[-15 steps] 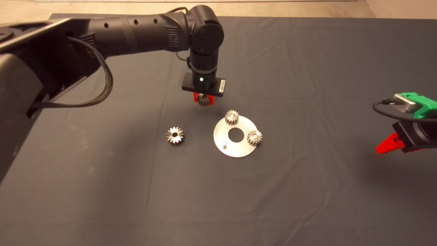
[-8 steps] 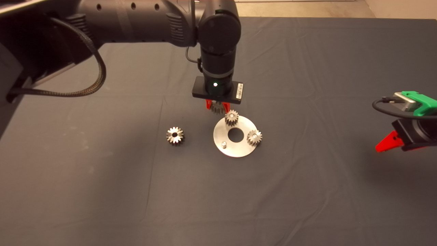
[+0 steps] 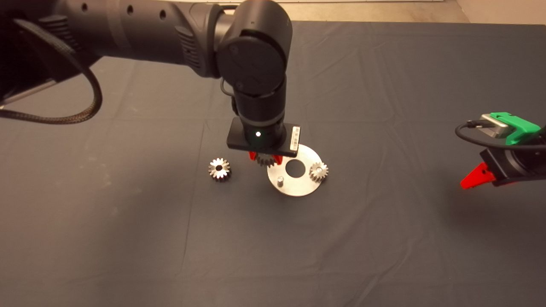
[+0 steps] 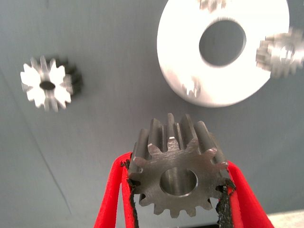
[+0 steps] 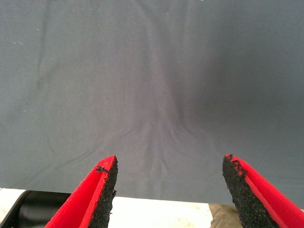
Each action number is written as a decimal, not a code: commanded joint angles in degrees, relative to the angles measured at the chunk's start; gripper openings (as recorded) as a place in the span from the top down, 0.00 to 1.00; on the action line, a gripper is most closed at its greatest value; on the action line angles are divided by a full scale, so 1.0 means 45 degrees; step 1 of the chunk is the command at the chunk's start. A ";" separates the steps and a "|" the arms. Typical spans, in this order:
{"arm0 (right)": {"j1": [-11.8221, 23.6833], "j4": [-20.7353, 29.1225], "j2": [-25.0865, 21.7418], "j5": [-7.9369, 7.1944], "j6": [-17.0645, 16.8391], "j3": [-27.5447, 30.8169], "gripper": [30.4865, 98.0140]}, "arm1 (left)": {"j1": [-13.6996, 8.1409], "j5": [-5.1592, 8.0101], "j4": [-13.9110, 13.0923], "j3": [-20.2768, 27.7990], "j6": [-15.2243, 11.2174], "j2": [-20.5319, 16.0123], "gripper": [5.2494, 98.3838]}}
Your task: Remove an incorrectly installed larger gear and replace it with the correct smaller gear
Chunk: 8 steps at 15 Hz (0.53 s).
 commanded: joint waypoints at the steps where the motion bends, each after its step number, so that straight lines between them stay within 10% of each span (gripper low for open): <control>1: 0.0192 0.0096 0.0229 -0.0033 0.0047 0.0015 0.58 | -0.0347 0.0867 0.0414 0.1302 -0.1178 -0.0243 0.78; 8: 0.0183 0.0077 0.0346 -0.0013 0.0047 -0.0024 0.58 | 0.0816 0.0789 0.2188 0.0388 -0.1402 0.0226 0.78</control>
